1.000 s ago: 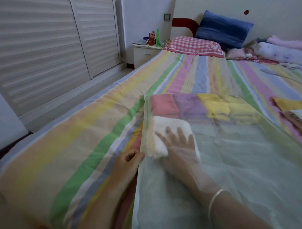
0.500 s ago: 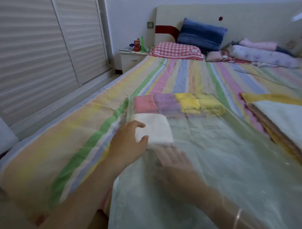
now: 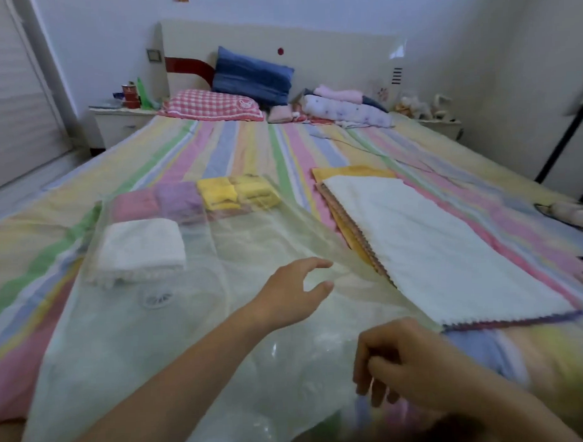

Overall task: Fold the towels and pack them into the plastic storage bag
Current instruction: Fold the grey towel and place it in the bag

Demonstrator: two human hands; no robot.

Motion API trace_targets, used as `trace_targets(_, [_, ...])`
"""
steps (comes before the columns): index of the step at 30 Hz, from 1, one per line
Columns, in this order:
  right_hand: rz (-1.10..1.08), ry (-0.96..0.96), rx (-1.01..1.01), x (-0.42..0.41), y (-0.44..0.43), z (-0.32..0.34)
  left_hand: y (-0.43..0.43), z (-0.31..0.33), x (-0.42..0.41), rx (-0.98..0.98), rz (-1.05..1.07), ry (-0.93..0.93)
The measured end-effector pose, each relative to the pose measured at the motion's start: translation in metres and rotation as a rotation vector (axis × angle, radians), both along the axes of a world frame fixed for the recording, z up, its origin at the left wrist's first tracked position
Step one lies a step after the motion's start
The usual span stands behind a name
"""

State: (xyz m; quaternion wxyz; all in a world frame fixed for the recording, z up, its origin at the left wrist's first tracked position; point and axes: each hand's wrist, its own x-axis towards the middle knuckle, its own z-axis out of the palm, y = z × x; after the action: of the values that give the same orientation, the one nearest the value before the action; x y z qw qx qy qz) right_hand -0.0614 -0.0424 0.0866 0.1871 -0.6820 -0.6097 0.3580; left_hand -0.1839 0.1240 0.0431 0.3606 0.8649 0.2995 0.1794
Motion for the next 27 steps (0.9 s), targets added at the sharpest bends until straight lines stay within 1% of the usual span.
trace_targets(1, [-0.092,-0.017,0.076,0.011,-0.002,0.0,-0.006,-0.006,0.005,0.006,-0.02,0.025])
trace_targets(2, [-0.19,-0.073,0.18,0.024,-0.002,-0.005,-0.011,-0.013,0.011,0.013,-0.044,0.055])
trace_targets(4, [-0.353,-0.332,0.369,0.056,0.004,-0.023,-0.018,-0.025,0.023,0.05,-0.085,0.171])
trace_targets(5, [-0.395,-0.473,0.415,0.071,0.007,-0.031,-0.019,-0.03,0.03,0.082,-0.096,0.262])
trace_targets(6, [-0.4,-0.579,0.41,0.087,0.01,-0.038,-0.02,-0.033,0.037,0.127,-0.09,0.364])
trace_targets(7, [-0.371,-0.643,0.352,0.103,0.013,-0.046,-0.02,-0.033,0.046,0.186,-0.061,0.458])
trace_targets(9, [-0.26,-0.67,0.181,0.133,0.016,-0.06,-0.017,-0.029,0.066,0.309,0.023,0.558])
trace_targets(10, [-0.213,-0.632,0.119,0.144,0.015,-0.063,-0.015,-0.026,0.077,0.356,0.048,0.562])
trace_targets(12, [-0.15,-0.55,0.097,0.16,0.014,-0.068,-0.012,-0.023,0.101,0.419,0.026,0.472])
trace_targets(15, [-0.085,-0.52,0.133,0.178,0.017,-0.067,-0.014,-0.026,0.133,0.398,-0.163,0.188])
trace_targets(16, [-0.096,-0.479,0.13,0.184,0.019,-0.064,-0.016,-0.028,0.141,0.376,-0.238,0.137])
trace_targets(18, [-0.133,-0.379,0.117,0.197,0.022,-0.058,-0.017,-0.032,0.153,0.348,-0.319,0.107])
trace_targets(20, [-0.141,-0.323,0.143,0.205,0.024,-0.054,-0.014,-0.035,0.161,0.323,-0.316,0.108])
trace_targets(22, [-0.181,-0.304,0.223,0.21,0.026,-0.052,-0.012,-0.035,0.167,0.298,-0.288,0.083])
trace_targets(25, [-0.253,-0.33,0.369,0.209,0.031,-0.051,-0.008,-0.032,0.174,0.209,-0.185,-0.01])
trace_targets(27, [-0.288,-0.32,0.379,0.207,0.033,-0.049,-0.007,-0.029,0.176,0.162,-0.104,-0.053])
